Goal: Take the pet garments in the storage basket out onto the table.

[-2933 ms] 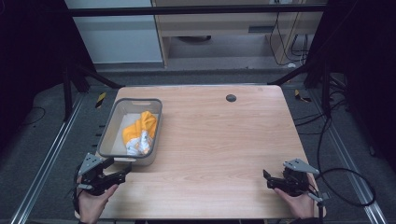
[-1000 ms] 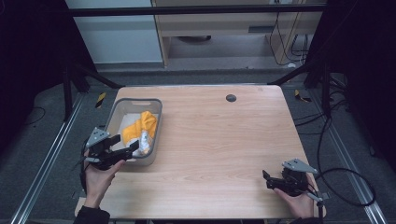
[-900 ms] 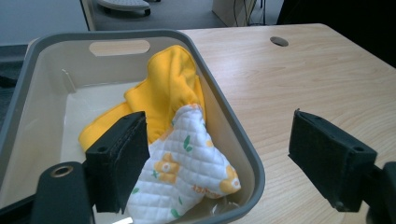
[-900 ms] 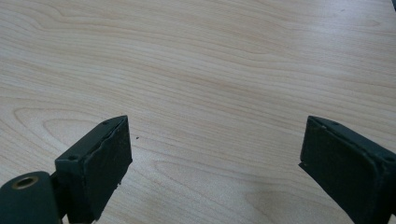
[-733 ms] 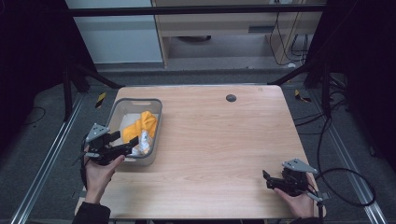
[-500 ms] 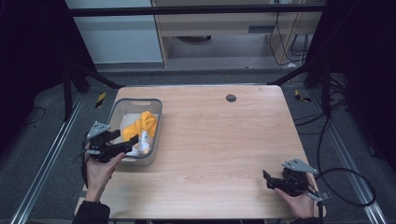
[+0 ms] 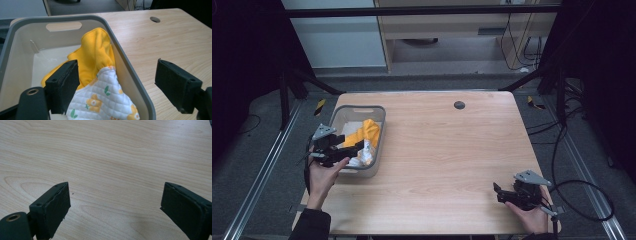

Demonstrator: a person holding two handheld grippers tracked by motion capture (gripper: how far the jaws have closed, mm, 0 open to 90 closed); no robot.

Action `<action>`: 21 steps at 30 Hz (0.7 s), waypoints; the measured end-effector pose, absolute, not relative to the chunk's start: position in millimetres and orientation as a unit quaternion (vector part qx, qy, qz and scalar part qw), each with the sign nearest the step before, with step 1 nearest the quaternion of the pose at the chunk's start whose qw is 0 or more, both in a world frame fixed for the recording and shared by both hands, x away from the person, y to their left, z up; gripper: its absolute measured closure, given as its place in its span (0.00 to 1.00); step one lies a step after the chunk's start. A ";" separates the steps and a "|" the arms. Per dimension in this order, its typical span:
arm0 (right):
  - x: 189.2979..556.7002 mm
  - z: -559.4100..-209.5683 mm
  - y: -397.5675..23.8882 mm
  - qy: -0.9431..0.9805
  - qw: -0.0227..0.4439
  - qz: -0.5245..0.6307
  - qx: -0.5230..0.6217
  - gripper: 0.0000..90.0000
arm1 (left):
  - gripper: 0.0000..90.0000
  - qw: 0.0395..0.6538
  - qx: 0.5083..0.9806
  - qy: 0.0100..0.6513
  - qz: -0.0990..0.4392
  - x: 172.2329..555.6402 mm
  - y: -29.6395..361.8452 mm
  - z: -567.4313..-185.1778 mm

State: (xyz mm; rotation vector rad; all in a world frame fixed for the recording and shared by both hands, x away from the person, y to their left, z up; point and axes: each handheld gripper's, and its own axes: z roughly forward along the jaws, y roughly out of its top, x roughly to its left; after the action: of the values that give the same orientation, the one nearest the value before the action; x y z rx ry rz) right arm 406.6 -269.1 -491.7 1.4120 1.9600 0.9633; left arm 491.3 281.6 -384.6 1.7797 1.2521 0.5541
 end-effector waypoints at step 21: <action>407.4 -492.5 -268.9 0.728 0.263 0.355 0.525 0.09 | 0.22 0.376 0.750 0.503 0.208 519.3 271.3 -381.6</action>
State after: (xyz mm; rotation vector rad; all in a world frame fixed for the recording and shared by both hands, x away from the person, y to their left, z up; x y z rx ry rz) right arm 407.4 -268.9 -492.5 1.4204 1.9679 0.9603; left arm 519.3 271.3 -381.6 1.9178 1.2868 0.5330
